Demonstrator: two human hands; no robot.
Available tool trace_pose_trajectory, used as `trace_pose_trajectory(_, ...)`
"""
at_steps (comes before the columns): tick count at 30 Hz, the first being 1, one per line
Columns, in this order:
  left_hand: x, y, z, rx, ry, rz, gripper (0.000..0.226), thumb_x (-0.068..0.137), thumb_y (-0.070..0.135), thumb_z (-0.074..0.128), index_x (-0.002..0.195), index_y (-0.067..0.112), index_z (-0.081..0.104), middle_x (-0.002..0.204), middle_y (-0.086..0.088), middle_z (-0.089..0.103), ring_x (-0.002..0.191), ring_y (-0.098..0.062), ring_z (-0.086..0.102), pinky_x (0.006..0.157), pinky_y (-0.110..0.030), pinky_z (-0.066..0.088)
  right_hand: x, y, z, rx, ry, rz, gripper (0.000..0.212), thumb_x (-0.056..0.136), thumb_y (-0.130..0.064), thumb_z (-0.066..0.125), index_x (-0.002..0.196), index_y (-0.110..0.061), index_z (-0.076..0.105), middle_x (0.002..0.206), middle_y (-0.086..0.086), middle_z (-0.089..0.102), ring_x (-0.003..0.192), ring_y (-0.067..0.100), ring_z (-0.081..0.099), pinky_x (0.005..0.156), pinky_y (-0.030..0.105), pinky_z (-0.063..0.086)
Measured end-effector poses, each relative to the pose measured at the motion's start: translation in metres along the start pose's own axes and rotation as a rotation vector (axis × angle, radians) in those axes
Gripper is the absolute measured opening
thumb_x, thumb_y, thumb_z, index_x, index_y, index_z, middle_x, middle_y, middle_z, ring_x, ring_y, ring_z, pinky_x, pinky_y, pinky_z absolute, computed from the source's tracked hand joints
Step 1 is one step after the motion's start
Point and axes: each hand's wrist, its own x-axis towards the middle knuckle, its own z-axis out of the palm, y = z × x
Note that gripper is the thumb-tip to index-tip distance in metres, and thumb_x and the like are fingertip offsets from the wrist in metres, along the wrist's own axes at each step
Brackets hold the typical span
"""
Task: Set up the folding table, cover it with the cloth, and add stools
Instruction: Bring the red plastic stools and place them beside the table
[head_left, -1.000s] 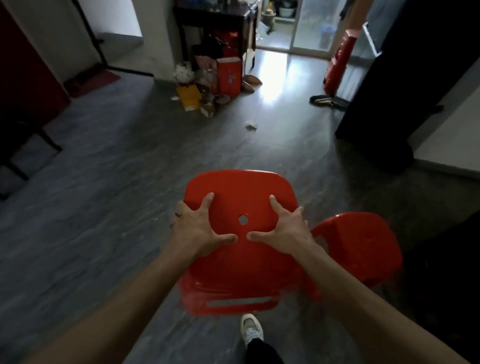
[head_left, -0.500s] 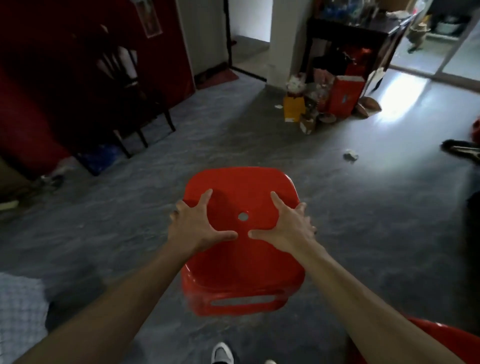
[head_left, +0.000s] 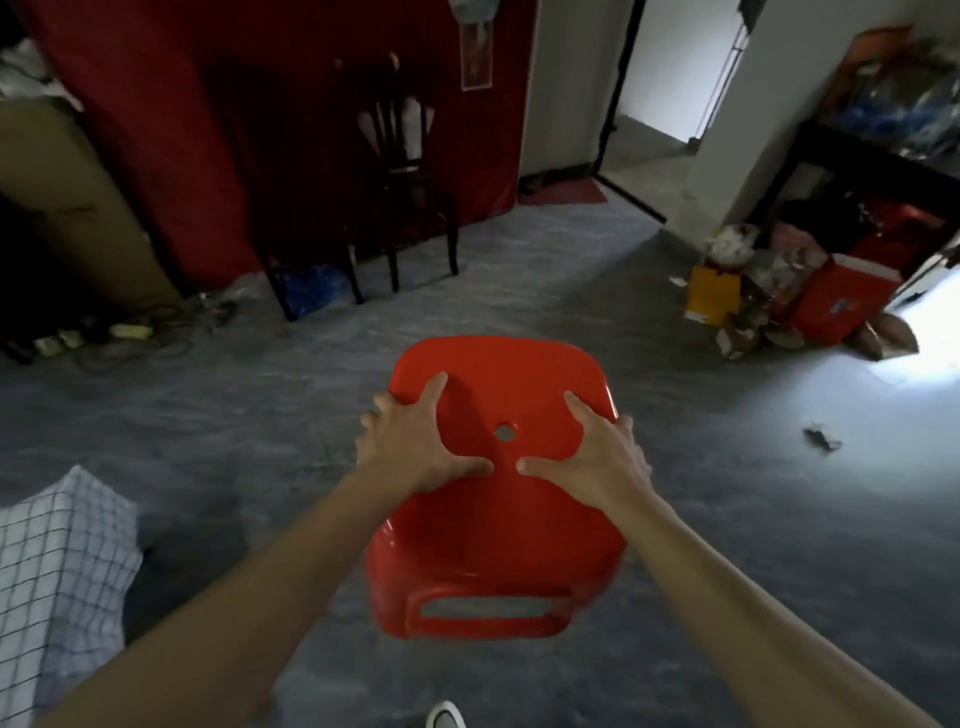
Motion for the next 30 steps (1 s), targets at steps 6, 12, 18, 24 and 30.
trace_pose_trajectory(6, 0.046, -0.029, -0.023, -0.072, 0.038, -0.121, 0.127, 0.047, 0.079, 0.076, 0.148, 0.052, 0.004, 0.141, -0.021, 0.025, 0.129, -0.044, 0.033, 0.105, -0.055, 0.039, 0.060, -0.060, 0.006, -0.048, -0.025, -0.132, 0.118, 0.052, -0.078, 0.077, 0.150, -0.053, 0.015, 0.155, 0.019, 0.021, 0.132, 0.045, 0.041, 0.108, 0.062, 0.034)
trace_pose_trajectory(12, 0.098, -0.045, -0.042, -0.096, 0.086, -0.265, 0.130, 0.045, 0.081, 0.075, 0.148, 0.052, 0.003, 0.140, -0.022, 0.027, 0.128, -0.044, 0.035, 0.105, -0.055, 0.039, 0.134, -0.113, 0.015, -0.101, -0.106, -0.247, 0.117, 0.054, -0.076, 0.077, 0.150, -0.052, 0.015, 0.156, 0.020, 0.019, 0.134, 0.045, 0.039, 0.109, 0.063, 0.033)
trace_pose_trajectory(18, 0.147, -0.055, -0.066, -0.118, 0.148, -0.439, 0.129, 0.044, 0.081, 0.075, 0.148, 0.051, 0.004, 0.144, -0.024, 0.025, 0.130, -0.046, 0.033, 0.105, -0.055, 0.039, 0.204, -0.172, 0.018, -0.128, -0.221, -0.397, 0.117, 0.055, -0.075, 0.078, 0.151, -0.051, 0.014, 0.154, 0.018, 0.020, 0.134, 0.043, 0.040, 0.108, 0.061, 0.036)
trace_pose_trajectory(24, 0.163, -0.082, -0.090, -0.178, 0.222, -0.598, 0.129, 0.044, 0.081, 0.075, 0.148, 0.050, 0.003, 0.146, -0.024, 0.022, 0.134, -0.045, 0.030, 0.106, -0.057, 0.037, 0.237, -0.239, 0.026, -0.171, -0.280, -0.586, 0.119, 0.054, -0.074, 0.079, 0.151, -0.049, 0.015, 0.157, 0.018, 0.016, 0.139, 0.042, 0.034, 0.109, 0.062, 0.034)
trace_pose_trajectory(30, 0.167, -0.137, -0.107, -0.281, 0.309, -0.725, 0.129, 0.039, 0.086, 0.072, 0.144, 0.054, 0.004, 0.143, -0.022, 0.025, 0.131, -0.047, 0.034, 0.104, -0.058, 0.039, 0.246, -0.322, 0.055, -0.240, -0.352, -0.734, 0.120, 0.054, -0.071, 0.081, 0.153, -0.047, 0.016, 0.156, 0.019, 0.019, 0.140, 0.039, 0.034, 0.111, 0.059, 0.034)
